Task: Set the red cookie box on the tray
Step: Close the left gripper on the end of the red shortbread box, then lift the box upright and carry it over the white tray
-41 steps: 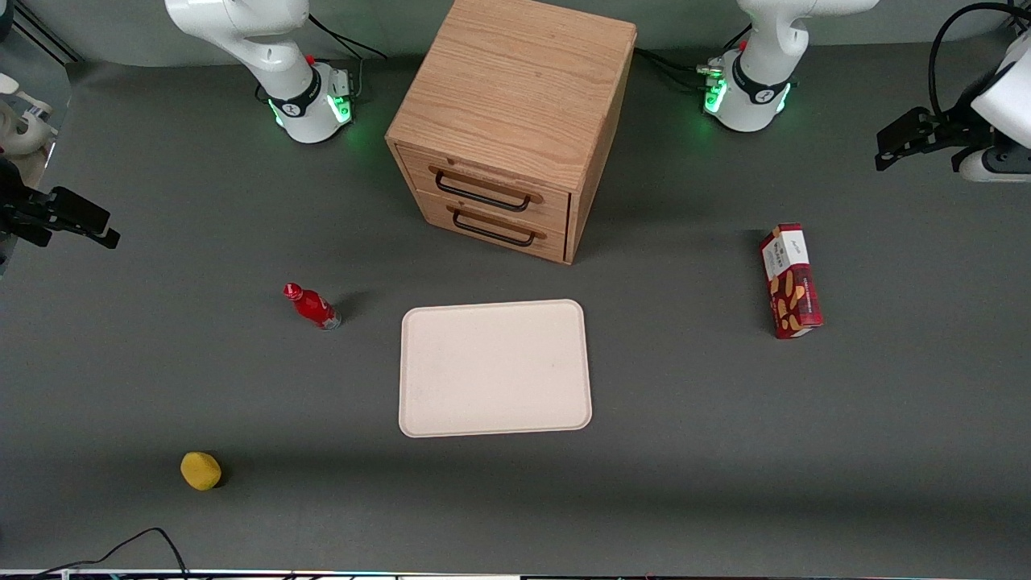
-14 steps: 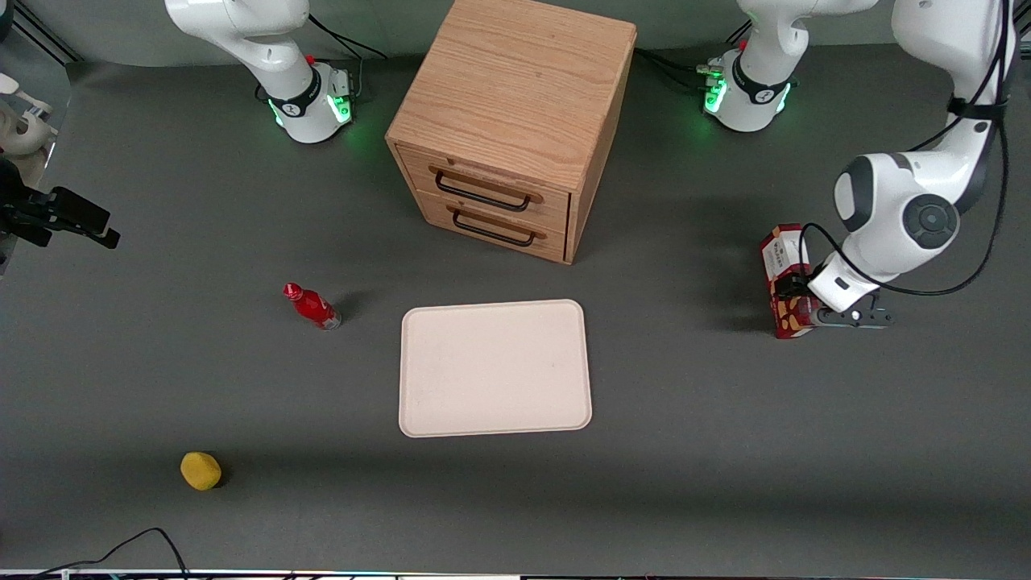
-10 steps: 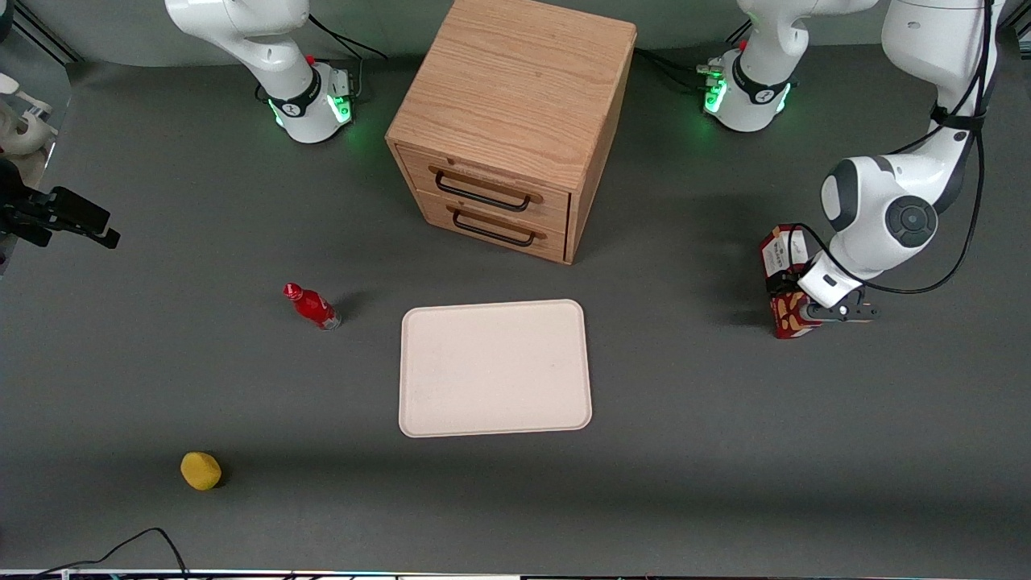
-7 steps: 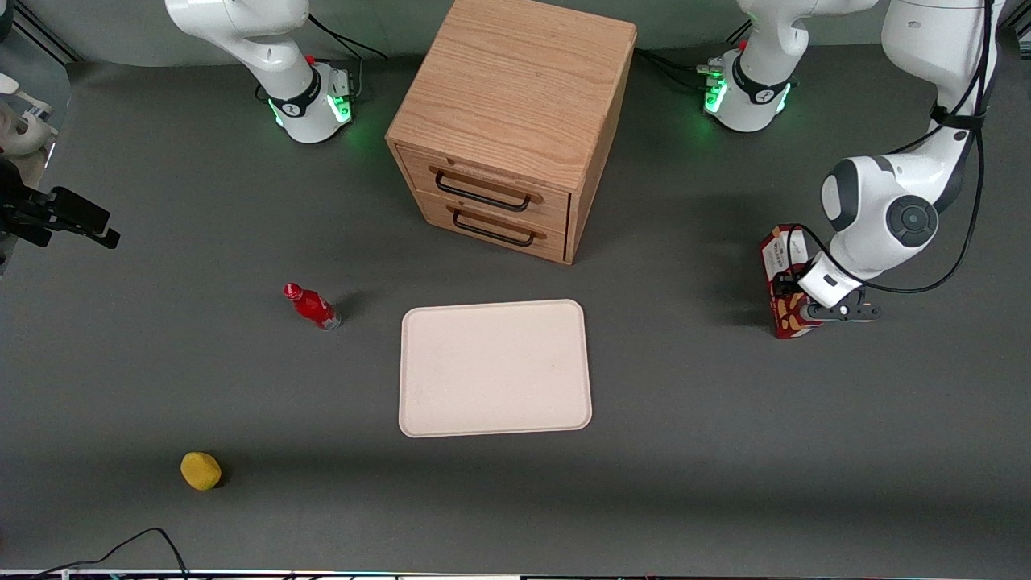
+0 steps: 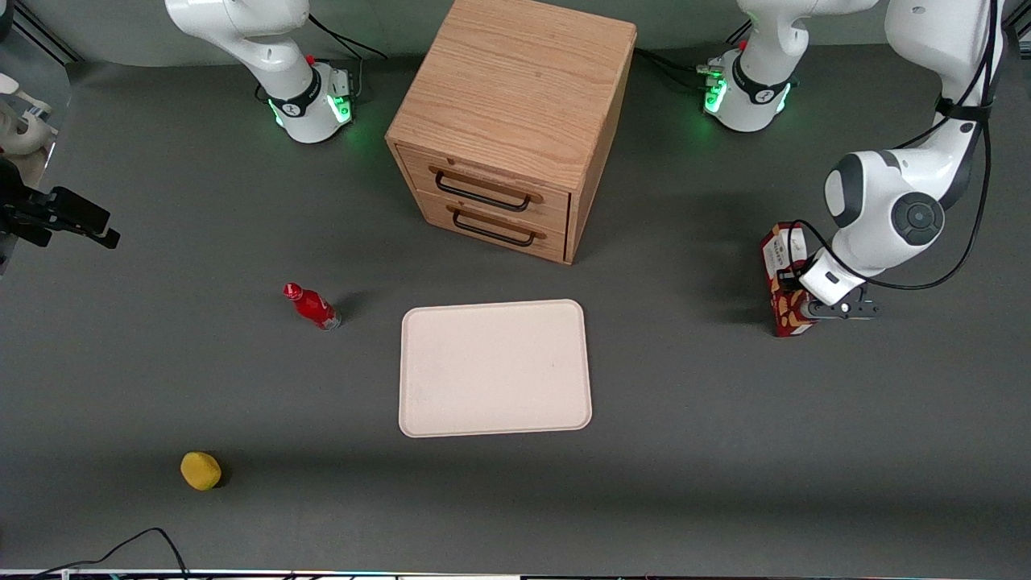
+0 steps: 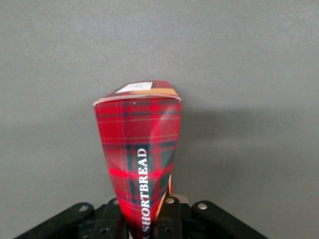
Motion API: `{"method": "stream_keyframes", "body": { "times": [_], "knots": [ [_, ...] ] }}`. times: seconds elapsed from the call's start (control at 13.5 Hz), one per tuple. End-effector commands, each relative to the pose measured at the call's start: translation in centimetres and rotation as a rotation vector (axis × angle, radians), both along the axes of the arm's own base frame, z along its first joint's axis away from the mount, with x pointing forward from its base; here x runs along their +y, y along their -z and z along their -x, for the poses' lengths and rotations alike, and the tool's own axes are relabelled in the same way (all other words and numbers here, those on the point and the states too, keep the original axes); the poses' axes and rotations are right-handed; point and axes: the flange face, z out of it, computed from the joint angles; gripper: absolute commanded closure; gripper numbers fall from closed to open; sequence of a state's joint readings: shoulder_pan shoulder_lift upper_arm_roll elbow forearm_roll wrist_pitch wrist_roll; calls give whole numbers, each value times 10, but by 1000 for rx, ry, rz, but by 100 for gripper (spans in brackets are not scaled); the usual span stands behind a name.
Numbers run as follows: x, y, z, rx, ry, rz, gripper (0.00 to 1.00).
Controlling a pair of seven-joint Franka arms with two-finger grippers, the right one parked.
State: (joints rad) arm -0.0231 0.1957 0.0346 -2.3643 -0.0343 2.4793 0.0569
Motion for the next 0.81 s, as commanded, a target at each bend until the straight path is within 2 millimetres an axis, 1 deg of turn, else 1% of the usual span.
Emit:
{"method": "stream_keyframes", "body": {
  "times": [0.0,0.07,0.22,0.3,0.37,0.44,0.52,0.59,0.74],
  "knots": [
    [-17,-41,-7,40,-29,10,96],
    [-24,-57,-9,67,-41,9,96],
    [-48,-98,-19,120,-56,2,96],
    [-62,-117,-25,149,-73,-4,96],
    [-83,-133,-27,172,-100,-7,96],
    [-108,-154,-31,174,-130,0,96],
    [-137,-173,-34,173,-165,1,96],
    [-173,-192,-36,156,-207,5,96],
    [-248,-208,-43,126,-336,15,96]
  ]
}}
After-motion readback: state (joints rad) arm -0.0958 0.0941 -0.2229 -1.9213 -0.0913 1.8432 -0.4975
